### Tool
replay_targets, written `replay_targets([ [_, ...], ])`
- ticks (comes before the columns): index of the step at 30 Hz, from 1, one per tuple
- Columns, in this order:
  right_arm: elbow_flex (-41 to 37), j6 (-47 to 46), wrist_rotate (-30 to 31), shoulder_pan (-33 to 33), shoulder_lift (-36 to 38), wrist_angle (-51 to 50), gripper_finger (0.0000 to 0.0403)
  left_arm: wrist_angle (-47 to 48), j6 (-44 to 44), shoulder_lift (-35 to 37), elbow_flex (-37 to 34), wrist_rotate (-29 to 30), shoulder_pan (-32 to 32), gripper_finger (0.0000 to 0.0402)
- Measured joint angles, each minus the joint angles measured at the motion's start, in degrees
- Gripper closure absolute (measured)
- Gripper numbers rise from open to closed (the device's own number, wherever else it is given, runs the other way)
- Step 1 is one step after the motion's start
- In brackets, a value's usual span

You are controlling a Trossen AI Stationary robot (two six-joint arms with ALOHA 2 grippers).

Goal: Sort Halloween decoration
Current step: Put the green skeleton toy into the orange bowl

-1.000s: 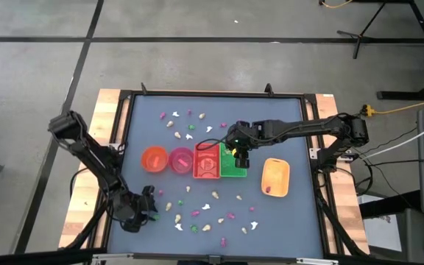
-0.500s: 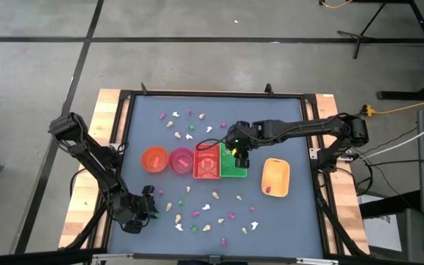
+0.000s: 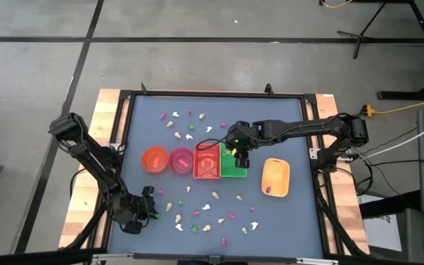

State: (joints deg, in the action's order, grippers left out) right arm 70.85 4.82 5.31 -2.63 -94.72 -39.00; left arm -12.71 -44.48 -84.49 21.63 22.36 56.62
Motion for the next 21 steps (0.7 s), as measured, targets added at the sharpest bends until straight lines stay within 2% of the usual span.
replay_targets([
  [13, 0.0, 0.0, 0.0, 0.0, 0.0, 0.0, 0.0219, -0.2, 0.0, 0.3, 0.0, 0.6, 0.0, 0.0359],
  [21, 0.0, 0.0, 0.0, 0.0, 0.0, 0.0, 0.0219, -0.6, 0.0, 2.7, 0.0, 6.4, -0.1, 0.0359],
])
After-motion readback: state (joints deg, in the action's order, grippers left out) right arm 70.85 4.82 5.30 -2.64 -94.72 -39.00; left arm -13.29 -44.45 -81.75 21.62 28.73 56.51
